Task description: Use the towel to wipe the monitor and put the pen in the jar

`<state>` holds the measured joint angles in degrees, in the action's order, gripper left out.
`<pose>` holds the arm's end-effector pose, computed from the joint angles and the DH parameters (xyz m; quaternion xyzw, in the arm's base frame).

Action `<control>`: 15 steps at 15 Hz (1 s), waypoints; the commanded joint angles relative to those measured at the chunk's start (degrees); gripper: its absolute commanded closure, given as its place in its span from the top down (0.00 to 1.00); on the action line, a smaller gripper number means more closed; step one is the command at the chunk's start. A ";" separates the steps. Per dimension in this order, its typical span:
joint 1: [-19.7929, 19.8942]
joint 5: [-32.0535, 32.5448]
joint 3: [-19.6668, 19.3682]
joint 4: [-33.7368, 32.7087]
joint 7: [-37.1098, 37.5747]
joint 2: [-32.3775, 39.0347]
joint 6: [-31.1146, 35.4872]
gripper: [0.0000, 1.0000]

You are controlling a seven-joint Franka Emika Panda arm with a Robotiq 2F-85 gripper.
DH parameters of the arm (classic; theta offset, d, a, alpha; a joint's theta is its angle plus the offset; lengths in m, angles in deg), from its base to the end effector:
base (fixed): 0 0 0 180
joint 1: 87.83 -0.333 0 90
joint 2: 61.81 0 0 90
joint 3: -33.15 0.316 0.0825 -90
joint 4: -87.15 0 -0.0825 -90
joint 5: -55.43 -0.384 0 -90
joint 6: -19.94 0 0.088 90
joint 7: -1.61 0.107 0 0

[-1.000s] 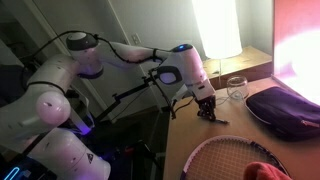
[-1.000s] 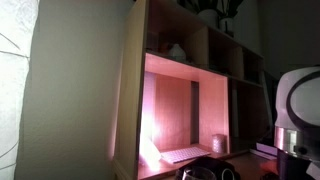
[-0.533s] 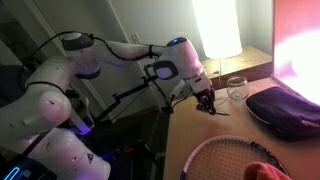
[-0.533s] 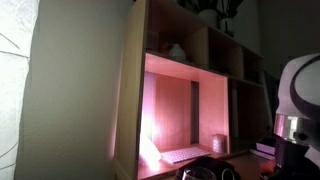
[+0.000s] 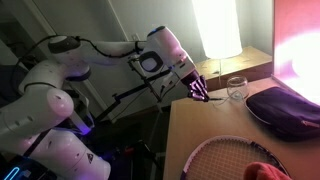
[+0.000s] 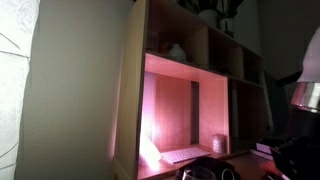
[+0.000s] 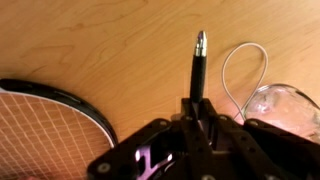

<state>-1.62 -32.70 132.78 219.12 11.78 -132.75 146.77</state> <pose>0.5041 0.1008 0.2295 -0.9008 0.4047 -0.1566 0.0165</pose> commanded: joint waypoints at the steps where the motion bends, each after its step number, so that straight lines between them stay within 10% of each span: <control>1: -3.85 0.22 -2.22 2.96 0.51 1.03 2.36 0.05; 15: -3.68 0.86 -1.26 2.24 0.19 1.17 6.69 0.12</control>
<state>-5.37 -32.57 131.29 221.35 11.78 -132.58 152.64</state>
